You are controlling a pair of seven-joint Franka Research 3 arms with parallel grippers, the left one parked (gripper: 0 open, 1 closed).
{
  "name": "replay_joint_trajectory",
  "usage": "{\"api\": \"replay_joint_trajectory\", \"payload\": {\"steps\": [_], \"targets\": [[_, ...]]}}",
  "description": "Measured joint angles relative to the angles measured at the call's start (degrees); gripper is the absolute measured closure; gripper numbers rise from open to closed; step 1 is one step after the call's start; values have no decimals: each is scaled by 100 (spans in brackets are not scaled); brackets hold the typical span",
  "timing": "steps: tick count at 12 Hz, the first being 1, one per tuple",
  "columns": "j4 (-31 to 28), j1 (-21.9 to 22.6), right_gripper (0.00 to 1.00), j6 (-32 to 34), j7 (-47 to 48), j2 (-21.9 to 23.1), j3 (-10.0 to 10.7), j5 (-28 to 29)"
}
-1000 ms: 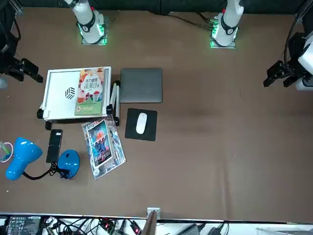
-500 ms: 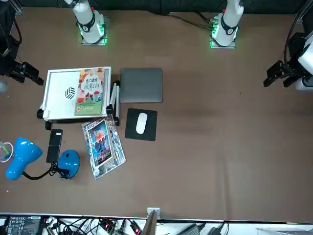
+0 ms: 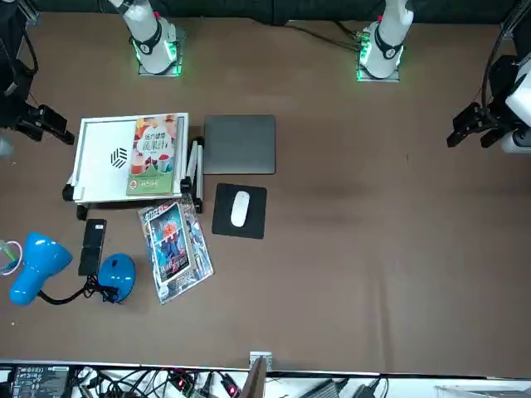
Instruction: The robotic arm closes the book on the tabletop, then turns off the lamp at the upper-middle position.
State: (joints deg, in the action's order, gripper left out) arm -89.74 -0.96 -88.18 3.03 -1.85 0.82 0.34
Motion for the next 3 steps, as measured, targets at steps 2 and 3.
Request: {"api": "replay_joint_trajectory", "payload": {"steps": [2, 3], "targets": [[13, 20, 0, 0, 0, 0, 0, 0], [18, 26, 0, 0, 0, 0, 0, 0]]}}
